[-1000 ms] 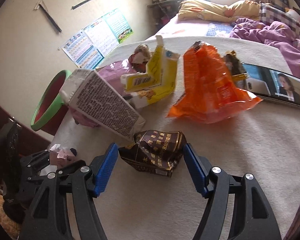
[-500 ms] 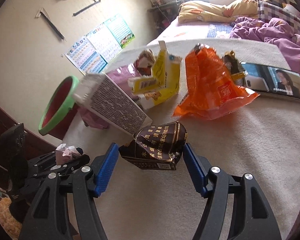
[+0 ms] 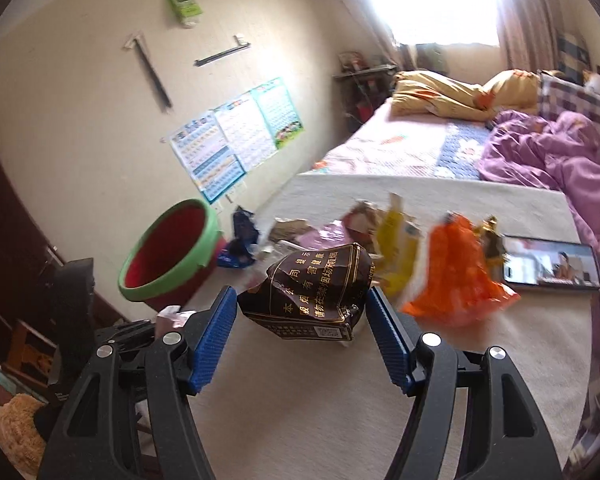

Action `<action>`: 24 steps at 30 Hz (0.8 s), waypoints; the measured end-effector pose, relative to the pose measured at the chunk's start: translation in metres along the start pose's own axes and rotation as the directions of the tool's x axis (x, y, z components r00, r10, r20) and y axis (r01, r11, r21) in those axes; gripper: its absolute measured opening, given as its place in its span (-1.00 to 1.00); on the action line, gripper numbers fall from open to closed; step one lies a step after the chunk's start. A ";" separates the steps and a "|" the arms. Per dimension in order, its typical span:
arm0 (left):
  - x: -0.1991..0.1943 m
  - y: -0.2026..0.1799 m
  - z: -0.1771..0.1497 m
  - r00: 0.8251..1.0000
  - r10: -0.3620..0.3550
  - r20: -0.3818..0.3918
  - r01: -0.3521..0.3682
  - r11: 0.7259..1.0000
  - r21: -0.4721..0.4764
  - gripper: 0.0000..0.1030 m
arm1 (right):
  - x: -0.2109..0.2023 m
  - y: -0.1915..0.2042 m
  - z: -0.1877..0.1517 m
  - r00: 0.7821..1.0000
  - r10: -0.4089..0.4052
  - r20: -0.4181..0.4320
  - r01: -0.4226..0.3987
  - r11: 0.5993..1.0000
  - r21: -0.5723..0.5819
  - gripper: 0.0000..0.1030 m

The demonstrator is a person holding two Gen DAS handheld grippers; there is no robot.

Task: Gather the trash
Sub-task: 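Carry the tissue pack and brown wrapper over the red bucket and release both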

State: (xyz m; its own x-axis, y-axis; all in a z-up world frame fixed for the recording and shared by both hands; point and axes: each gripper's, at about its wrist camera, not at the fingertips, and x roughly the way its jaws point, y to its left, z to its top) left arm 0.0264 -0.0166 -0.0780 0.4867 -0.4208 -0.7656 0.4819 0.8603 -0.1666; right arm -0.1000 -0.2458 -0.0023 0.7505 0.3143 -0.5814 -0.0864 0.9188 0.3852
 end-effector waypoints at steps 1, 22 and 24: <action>-0.002 0.001 0.000 1.000 0.001 0.004 -0.001 1.000 -0.001 -0.36 | 0.002 0.006 0.002 1.000 0.009 0.001 -0.009 1.000 -0.009 0.26; -0.011 0.037 0.000 0.999 0.039 0.019 -0.038 0.997 -0.070 -0.36 | 0.035 0.066 0.009 0.994 0.099 -0.039 -0.103 0.988 -0.111 0.26; -0.011 0.039 0.002 0.999 0.038 0.019 -0.036 0.997 -0.069 -0.36 | 0.038 0.068 0.009 0.994 0.099 -0.043 -0.103 0.988 -0.113 0.26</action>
State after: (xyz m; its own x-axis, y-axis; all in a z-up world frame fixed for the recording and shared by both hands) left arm 0.0411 0.0209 -0.0745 0.5179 -0.3935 -0.7596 0.4128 0.8927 -0.1809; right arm -0.0719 -0.1736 0.0081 0.7096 0.4138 -0.5703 -0.2369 0.9024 0.3600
